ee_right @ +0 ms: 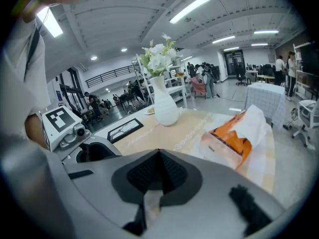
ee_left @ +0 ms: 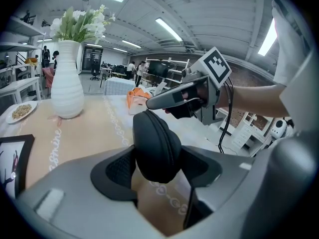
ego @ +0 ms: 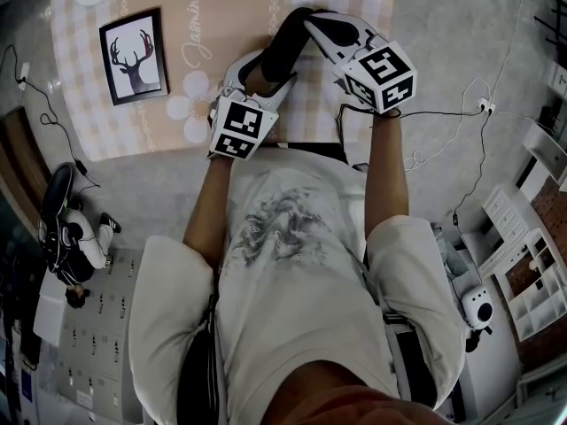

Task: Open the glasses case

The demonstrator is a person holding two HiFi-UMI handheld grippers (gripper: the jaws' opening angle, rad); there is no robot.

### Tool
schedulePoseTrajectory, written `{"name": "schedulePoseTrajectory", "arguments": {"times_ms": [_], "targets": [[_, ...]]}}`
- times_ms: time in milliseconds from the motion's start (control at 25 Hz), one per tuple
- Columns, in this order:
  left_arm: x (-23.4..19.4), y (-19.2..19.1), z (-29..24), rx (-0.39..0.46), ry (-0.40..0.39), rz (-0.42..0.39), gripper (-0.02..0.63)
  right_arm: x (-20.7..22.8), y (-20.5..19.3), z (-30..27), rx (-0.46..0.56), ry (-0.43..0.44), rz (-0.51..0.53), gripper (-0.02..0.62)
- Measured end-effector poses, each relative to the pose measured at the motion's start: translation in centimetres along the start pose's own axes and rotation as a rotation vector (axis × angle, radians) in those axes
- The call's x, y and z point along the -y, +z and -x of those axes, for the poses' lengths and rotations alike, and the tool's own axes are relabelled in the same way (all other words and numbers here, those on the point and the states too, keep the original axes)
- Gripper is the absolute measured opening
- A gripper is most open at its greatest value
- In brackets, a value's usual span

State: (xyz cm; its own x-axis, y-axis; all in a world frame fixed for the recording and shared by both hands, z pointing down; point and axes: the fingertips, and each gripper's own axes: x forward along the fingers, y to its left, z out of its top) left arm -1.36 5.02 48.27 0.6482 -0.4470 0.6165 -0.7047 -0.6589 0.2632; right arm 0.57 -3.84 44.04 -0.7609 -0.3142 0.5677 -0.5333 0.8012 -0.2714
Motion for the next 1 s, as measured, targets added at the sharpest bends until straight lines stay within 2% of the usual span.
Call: {"name": "schedulePoseTrajectory", "arguments": {"times_ms": [1000], "targets": [[-0.1,-0.5,0.0,-0.005,-0.001,0.015,0.283,3.4,-1.1,-1.1,-0.031,-0.052,-0.079,0.015]]}}
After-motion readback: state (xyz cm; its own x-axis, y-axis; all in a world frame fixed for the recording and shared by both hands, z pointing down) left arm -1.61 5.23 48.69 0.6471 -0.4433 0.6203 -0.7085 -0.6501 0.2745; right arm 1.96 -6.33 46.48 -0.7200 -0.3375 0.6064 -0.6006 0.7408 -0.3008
